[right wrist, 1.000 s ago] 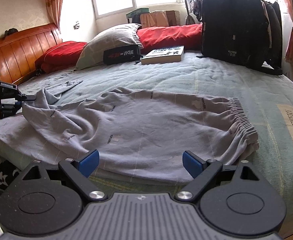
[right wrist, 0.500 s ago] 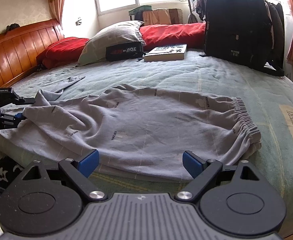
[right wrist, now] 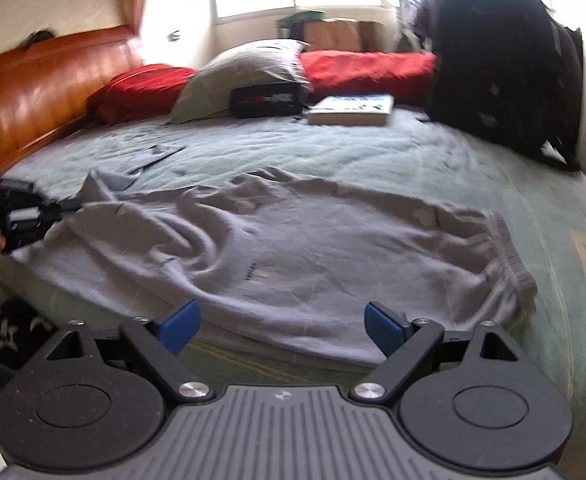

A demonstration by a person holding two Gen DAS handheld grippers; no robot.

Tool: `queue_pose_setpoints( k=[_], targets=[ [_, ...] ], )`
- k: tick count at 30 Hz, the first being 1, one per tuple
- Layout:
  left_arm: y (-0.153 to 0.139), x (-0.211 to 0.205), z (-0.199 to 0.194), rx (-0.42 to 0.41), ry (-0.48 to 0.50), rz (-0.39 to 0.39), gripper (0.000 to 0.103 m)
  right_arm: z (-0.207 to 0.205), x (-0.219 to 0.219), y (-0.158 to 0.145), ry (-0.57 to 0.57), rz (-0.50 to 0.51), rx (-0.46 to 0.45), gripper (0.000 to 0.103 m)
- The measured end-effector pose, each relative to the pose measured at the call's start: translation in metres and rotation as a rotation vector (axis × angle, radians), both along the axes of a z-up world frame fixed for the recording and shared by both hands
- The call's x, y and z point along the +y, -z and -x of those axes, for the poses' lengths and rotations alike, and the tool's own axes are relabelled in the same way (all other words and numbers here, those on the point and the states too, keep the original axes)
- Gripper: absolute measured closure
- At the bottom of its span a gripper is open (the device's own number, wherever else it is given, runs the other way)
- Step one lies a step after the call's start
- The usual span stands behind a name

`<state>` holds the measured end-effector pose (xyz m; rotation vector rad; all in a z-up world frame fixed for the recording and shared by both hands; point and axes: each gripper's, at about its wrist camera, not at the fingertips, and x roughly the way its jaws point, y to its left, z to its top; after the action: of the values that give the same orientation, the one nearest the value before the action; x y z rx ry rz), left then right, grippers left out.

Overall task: Fold clothes
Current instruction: 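Pull the held pant leg with the left gripper while the right gripper pinches the fabric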

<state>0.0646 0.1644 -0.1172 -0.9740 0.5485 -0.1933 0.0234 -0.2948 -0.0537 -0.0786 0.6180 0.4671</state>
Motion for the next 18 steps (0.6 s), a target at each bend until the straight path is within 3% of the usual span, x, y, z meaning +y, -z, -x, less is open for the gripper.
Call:
queue_pose_setpoints(
  k=[4,8,14,18],
  targets=[
    [-0.014,-0.004,0.005,-0.034,-0.002,-0.014,0.100,0.004,0.024,-0.003,-0.143,0.137,-0.071,0.058],
    [-0.029,-0.008,0.011,-0.062,0.000,-0.036,0.100,0.006,0.053,0.009,-0.295,0.297,-0.134,0.076],
    [-0.037,-0.013,0.016,-0.060,-0.003,-0.059,0.101,0.007,0.083,0.033,-0.448,0.491,-0.203,0.080],
    [-0.041,-0.013,0.022,-0.062,-0.004,-0.063,0.101,0.008,0.087,0.033,-0.495,0.562,-0.234,0.080]
  ],
)
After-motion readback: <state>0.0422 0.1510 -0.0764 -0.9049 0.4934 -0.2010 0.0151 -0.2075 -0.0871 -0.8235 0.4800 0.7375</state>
